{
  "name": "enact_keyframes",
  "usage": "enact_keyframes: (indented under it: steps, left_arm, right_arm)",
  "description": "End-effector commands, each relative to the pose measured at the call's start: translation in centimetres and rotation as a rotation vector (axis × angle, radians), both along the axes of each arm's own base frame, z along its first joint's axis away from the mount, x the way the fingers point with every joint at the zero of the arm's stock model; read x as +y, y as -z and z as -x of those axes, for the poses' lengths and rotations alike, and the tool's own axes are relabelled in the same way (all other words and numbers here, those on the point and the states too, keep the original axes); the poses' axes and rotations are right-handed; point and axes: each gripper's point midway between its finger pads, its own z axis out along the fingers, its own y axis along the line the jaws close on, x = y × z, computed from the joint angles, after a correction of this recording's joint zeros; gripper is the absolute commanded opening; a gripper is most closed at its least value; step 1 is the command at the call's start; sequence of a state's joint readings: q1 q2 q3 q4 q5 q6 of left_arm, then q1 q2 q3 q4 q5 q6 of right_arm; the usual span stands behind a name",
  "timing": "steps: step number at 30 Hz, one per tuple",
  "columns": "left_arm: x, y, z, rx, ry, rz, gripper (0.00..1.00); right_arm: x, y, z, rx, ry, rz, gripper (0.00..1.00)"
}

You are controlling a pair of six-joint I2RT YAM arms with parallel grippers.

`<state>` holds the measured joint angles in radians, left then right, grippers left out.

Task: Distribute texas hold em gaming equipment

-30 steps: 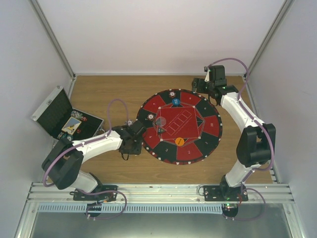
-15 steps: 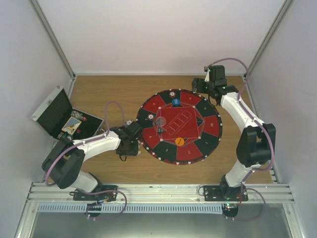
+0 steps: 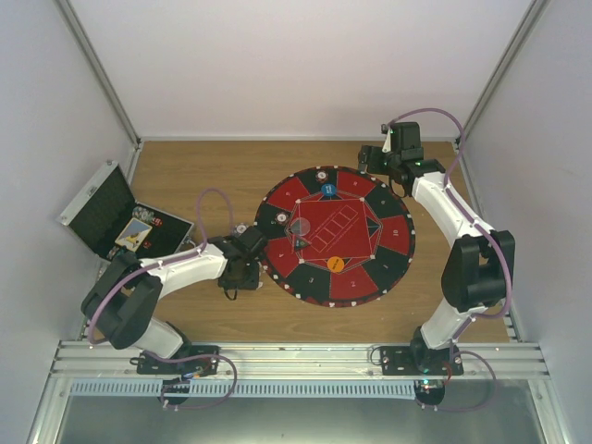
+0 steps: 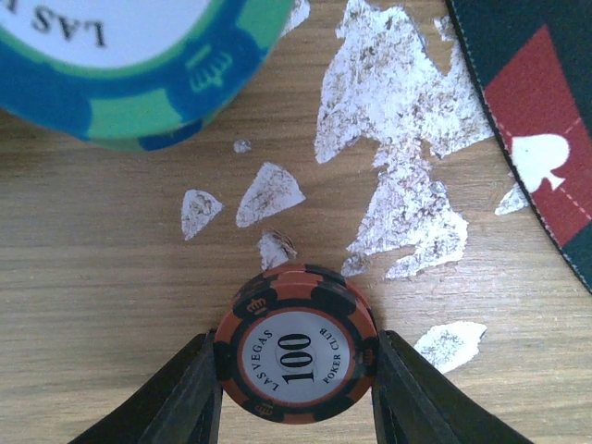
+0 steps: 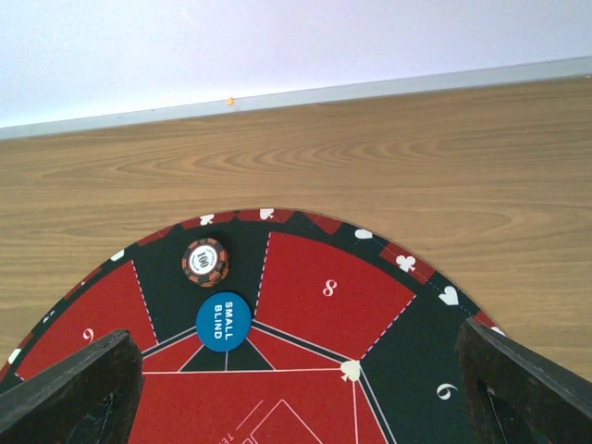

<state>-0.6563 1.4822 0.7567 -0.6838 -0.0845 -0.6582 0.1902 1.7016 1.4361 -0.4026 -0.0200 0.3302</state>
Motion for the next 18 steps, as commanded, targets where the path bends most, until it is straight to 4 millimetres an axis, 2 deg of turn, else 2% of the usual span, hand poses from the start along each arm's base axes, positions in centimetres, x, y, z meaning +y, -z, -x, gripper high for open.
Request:
enact_keyframes:
  steps: [1, 18]
  left_arm:
    - [0.2, 0.5, -0.6, -0.011, -0.006, -0.020, 0.37]
    - [0.2, 1.1, 0.6, 0.049, 0.007, -0.014, 0.50]
  right_arm:
    - [-0.7, 0.7, -0.3, 0.010, 0.024, 0.007, 0.93]
    - [-0.6, 0.8, -0.5, 0.011, 0.022, 0.008, 0.93]
